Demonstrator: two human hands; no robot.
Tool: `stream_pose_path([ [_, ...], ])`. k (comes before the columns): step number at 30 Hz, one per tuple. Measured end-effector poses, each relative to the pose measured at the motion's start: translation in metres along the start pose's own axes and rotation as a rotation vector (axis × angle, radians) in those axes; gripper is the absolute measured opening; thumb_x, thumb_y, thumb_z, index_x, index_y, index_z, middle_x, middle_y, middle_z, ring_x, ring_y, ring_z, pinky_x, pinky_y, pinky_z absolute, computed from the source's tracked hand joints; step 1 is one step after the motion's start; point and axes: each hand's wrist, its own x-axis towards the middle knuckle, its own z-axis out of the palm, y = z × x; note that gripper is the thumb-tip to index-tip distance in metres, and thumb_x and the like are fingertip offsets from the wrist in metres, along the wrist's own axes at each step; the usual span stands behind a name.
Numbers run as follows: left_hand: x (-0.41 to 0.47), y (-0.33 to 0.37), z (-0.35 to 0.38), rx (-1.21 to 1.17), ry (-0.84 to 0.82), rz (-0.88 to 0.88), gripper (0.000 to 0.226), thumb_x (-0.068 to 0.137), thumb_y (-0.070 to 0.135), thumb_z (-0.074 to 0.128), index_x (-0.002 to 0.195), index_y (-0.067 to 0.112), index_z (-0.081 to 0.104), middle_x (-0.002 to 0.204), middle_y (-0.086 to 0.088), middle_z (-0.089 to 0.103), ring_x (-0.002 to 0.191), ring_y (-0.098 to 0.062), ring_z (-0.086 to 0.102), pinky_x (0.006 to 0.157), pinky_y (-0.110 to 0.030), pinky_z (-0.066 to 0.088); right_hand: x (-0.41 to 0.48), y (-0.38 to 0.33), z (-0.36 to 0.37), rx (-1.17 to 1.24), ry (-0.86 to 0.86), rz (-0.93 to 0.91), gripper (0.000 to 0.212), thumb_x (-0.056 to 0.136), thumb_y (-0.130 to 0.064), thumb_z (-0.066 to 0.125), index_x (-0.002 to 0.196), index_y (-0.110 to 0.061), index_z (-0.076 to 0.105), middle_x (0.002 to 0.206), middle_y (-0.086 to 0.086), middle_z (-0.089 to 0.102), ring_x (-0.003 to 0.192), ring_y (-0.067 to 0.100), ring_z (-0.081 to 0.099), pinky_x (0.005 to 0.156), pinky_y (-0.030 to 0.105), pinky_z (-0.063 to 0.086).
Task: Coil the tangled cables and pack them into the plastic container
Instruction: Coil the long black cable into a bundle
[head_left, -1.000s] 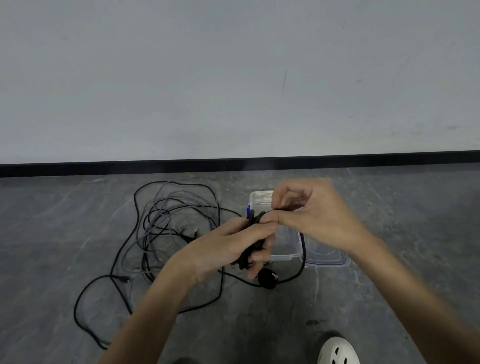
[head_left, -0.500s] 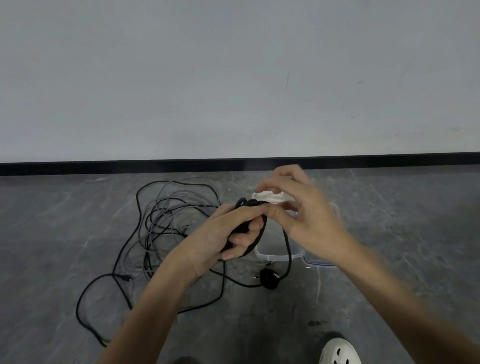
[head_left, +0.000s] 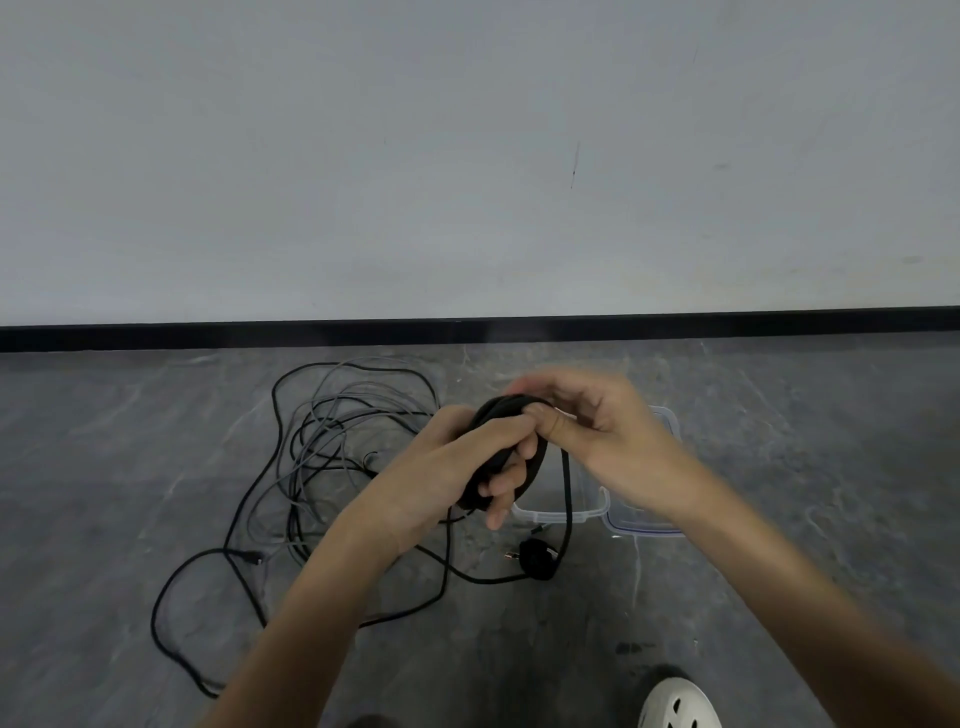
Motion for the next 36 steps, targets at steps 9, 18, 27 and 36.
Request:
stream_pose_path([
  [9,0.002,0.001,0.01,0.097,0.179,0.076,0.038,0.083,0.05,0.056,0.064,0.017,0.059,0.047,-0.001,0.054,0.044,-0.02,0.059,0.051,-0.02,0.038,0.003,0.004,-0.001,0.019,0.049,-0.048,0.018,0.09,-0.015,0.058,0.103,-0.021,0.069,0.091,-0.009,0.074,0.095,0.013,0.069,0.088,0.029,0.054],
  [18,0.002,-0.001,0.014,0.201,0.258,0.111,0.052,0.093,0.054,0.049,0.067,0.009,0.055,0.039,0.0,0.049,0.054,-0.025,0.07,0.065,-0.044,0.051,0.005,0.01,0.0,0.042,0.062,-0.065,0.024,0.094,-0.005,0.053,0.112,-0.013,0.067,0.089,-0.011,0.074,0.098,0.013,0.069,0.091,0.027,0.052],
  [27,0.004,-0.003,0.009,0.0,0.092,0.047,0.049,0.09,0.052,0.053,0.066,0.011,0.051,0.044,0.002,0.031,0.031,-0.01,0.027,0.04,-0.017,0.031,0.005,0.013,-0.003,0.086,0.052,-0.033,0.026,0.094,-0.001,0.051,0.105,-0.016,0.069,0.102,-0.003,0.074,0.103,0.013,0.068,0.09,0.022,0.05],
  [36,0.001,0.0,0.005,0.038,-0.02,-0.026,0.035,0.096,0.04,0.044,0.081,0.01,0.054,0.051,0.005,0.037,0.039,-0.012,0.039,0.051,-0.019,0.039,0.004,0.011,-0.005,0.113,0.174,-0.02,0.021,0.092,-0.01,0.053,0.103,-0.007,0.07,0.1,0.016,0.073,0.097,0.025,0.07,0.089,0.037,0.056],
])
